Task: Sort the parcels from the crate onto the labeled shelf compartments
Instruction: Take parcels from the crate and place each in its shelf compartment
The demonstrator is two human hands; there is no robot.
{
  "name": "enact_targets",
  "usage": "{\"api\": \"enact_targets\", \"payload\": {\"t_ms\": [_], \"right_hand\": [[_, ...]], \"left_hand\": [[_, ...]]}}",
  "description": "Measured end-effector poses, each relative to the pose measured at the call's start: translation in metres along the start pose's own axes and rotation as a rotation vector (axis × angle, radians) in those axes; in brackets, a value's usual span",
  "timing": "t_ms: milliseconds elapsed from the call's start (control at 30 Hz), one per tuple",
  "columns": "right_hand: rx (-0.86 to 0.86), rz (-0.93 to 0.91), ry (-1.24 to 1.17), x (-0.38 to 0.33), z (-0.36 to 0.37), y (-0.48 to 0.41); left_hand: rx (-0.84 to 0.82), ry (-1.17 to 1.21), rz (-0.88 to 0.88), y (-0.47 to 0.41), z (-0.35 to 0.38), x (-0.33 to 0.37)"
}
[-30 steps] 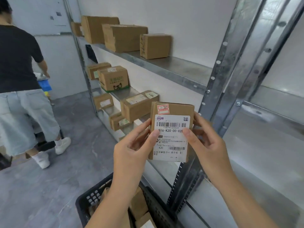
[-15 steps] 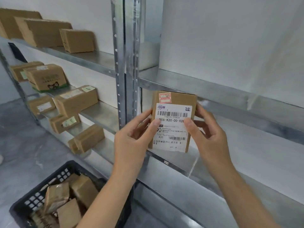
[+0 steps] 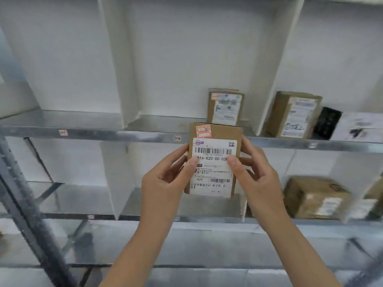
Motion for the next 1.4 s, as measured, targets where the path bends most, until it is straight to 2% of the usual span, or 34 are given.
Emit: {"api": "enact_targets", "payload": {"t_ms": [233,800,967,1267,1400], "right_hand": [[0.216,-0.049,0.056,-0.027,-0.131,0.040],[0.616,-0.053,0.367,-0.061,-0.340,0.101],[0.686,-0.044,0.435,-0.050,-0.400,0.080],[0.702,0.010,0.507,-0.015,-0.497,0.003],[0.809,-0.040,0.452,0.000,-0.545,-0.015]], "left_hand": [[-0.229,0.050,0.009,0.037,0.122,0.006],[-0.672,0.309,-0.091,0.095,0.351,-0.023],[-0.731,0.358,-0.127,0.086,0.425,-0.048],[-0.782,0.372,-0.209,0.038,0.554,-0.091],[-0.820,0.372,-0.189,0.025,0.610,-0.106]]}}
Point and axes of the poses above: each hand's wrist, its own y-axis away from the middle knuckle, its own z-axis out of the palm, x = y × z, the point moved 8 cm from there along -y, towards the middle knuckle, and after that the axes turned 3 degrees about -y, right-handed, at the moved point
